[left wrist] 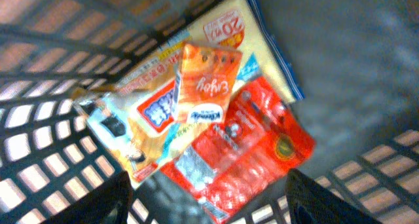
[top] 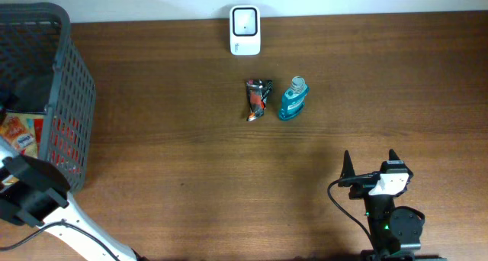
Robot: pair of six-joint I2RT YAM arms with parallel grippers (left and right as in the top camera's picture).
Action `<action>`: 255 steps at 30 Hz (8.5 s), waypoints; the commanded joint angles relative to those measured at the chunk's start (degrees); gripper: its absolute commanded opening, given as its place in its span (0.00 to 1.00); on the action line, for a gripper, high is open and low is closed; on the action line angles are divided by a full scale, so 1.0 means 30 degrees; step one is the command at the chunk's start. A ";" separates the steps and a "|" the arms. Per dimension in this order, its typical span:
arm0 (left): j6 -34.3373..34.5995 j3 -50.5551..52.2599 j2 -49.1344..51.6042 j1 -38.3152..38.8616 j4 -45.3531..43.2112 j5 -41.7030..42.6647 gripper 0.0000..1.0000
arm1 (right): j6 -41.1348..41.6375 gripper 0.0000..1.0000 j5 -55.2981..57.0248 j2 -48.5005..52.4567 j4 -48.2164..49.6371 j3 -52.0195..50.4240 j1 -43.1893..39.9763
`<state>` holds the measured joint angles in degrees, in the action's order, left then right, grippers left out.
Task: Scan the item barcode
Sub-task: 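Place the hex wrench pack left of the Listerine bottle, then grasp the small orange snack packet in the basket with left gripper, then place the orange snack packet left of the wrench pack, then grasp the red Hacks candy bag in the basket with left gripper, then place the red candy bag on the table left of the snacks, then grasp the yellow snack bag in the basket with left gripper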
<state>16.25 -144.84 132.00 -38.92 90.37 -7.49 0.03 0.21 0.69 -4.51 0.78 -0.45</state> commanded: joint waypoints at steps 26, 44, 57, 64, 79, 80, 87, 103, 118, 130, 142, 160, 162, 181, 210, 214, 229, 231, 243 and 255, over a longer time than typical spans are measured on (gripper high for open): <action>0.0291 0.7752 -0.5610 -0.0066 -0.9296 0.3934 0.00 | 0.0146 0.98 0.0153 -0.0109 -0.0066 -0.0153 -0.0109; -0.0969 1.0105 -0.6426 1.5919 -0.7592 0.7082 0.00 | 0.0146 0.99 0.0153 -0.0109 -0.0066 -0.0153 -0.0109; -0.0809 1.0105 0.0801 2.0633 -1.0564 0.5013 0.18 | 0.0146 0.98 0.0153 -0.0109 -0.0066 -0.0153 -0.0109; -0.0823 0.7934 0.0743 1.9737 -0.8706 0.5187 0.88 | 0.0146 0.98 0.0153 -0.0109 -0.0066 -0.0153 -0.0109; -0.2739 -1.1242 -0.3220 1.0382 0.2120 0.2535 0.89 | 0.0146 0.98 0.0153 -0.0109 -0.0066 -0.0153 -0.0109; -0.2739 -1.0892 -0.4218 0.8947 0.2113 0.2565 0.89 | 0.0146 0.98 0.0153 -0.0109 -0.0066 -0.0153 -0.0109; -0.3038 -0.3592 -0.6295 0.1362 0.0954 0.2477 0.86 | 0.0146 0.99 0.0153 -0.0109 -0.0066 -0.0153 -0.0109; -0.8918 1.7551 -0.6273 -0.0605 -1.1271 0.1982 0.95 | 0.0146 0.99 0.0153 -0.0109 -0.0066 -0.0153 -0.0109; -0.9712 2.1631 -0.6215 -0.1071 -1.4462 0.4211 0.00 | 0.0146 0.98 0.0153 -0.0109 -0.0066 -0.0153 -0.0109; -0.4408 1.1118 -1.1497 -0.1056 -1.3369 1.1511 0.00 | 0.0146 0.98 0.0153 -0.0109 -0.0066 -0.0153 -0.0109; 0.0357 1.0397 -1.4600 0.8641 -1.0615 1.3639 0.00 | 0.0146 0.98 0.0153 -0.0109 -0.0066 -0.0153 -0.0109; 0.5362 1.2342 -0.1770 1.9628 -0.7788 -0.0816 0.04 | 0.0146 0.98 0.0153 -0.0109 -0.0066 -0.0153 -0.0109; 0.5129 1.2298 -0.1756 1.9628 -0.8109 -0.0809 0.65 | 0.0146 0.98 0.0153 -0.0109 -0.0066 -0.0153 -0.0109; -0.2011 -0.8240 -0.2973 0.7584 0.0153 -0.3446 1.00 | 0.0146 0.98 0.0153 -0.0109 -0.0066 -0.0153 -0.0109; -1.2611 1.8010 -0.2965 -0.1217 -1.3136 -0.2237 0.70 | 0.0146 0.98 0.0153 -0.0109 -0.0066 -0.0153 -0.0109; -1.2597 1.8520 -0.2965 -0.1931 -1.3347 -0.0546 0.27 | 0.0146 0.98 0.0153 -0.0109 -0.0066 -0.0153 -0.0109; -0.4546 1.0622 -0.9566 -0.1843 -1.3500 1.4156 0.00 | 0.0146 0.98 0.0153 -0.0109 -0.0066 -0.0153 -0.0109; -0.1421 0.9624 -1.1096 -0.1836 -1.3500 1.5089 0.00 | 0.0146 0.98 0.0153 -0.0109 -0.0066 -0.0153 -0.0109; 0.0415 1.0673 -1.4586 1.0018 -0.4138 1.0972 0.00 | 0.0146 0.98 0.0153 -0.0109 -0.0066 -0.0153 -0.0109; 0.6288 1.6626 -0.7737 1.9955 -0.9901 0.5049 0.00 | 0.0146 0.98 0.0153 -0.0109 -0.0066 -0.0153 -0.0109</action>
<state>31.92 -94.70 104.88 18.74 63.57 8.97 0.01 0.21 0.69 -4.49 0.78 -0.45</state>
